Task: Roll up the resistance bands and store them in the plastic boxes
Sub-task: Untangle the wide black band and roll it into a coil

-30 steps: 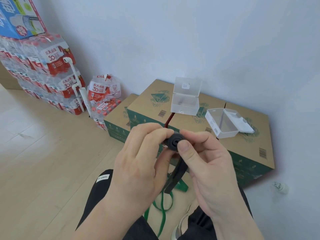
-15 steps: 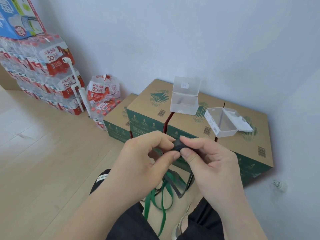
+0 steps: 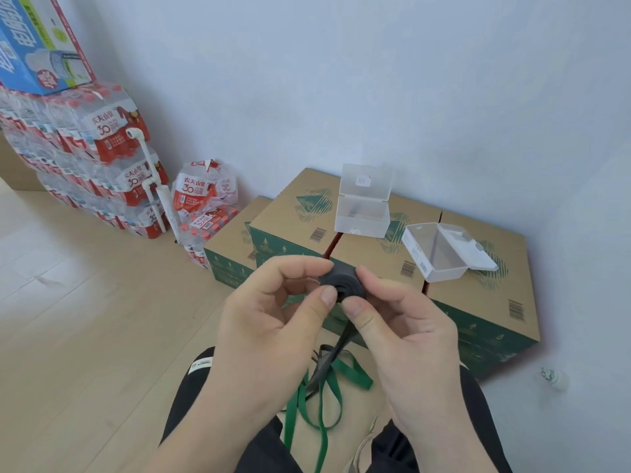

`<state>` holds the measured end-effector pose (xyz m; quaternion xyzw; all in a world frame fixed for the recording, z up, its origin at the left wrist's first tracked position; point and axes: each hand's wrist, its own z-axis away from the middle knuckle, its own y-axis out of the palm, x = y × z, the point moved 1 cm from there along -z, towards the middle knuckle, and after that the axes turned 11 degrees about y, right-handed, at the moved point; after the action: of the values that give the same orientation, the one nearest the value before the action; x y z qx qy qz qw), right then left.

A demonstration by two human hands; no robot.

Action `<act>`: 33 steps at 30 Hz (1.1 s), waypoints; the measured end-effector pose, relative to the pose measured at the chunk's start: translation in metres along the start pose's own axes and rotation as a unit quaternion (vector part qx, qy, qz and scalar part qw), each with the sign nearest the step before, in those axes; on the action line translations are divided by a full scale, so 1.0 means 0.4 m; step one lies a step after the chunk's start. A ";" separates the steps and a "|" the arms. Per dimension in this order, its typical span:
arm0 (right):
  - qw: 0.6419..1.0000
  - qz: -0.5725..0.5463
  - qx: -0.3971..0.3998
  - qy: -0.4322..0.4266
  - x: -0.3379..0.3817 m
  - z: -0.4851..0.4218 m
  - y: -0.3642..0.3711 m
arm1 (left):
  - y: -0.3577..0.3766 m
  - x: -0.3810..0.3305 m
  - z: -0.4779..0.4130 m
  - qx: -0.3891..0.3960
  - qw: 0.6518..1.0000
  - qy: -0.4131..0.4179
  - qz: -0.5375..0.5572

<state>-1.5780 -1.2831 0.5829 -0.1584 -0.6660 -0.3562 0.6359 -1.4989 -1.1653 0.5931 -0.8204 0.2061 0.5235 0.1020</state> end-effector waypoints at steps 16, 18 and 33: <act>0.898 0.374 0.058 -0.224 0.005 -0.029 -0.027 | -0.004 -0.008 -0.027 0.157 0.949 0.083 -0.259; 0.915 0.351 0.061 -0.191 0.011 -0.026 -0.031 | -0.009 -0.011 -0.026 0.155 0.953 0.072 -0.250; 1.000 0.004 -0.004 -0.022 0.004 -0.011 -0.010 | 0.028 -0.015 0.010 -0.057 0.958 -0.159 0.231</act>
<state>-1.5779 -1.2892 0.5829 -0.1716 -0.6776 -0.3525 0.6222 -1.5094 -1.1725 0.5974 -0.6613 0.3409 0.6672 -0.0369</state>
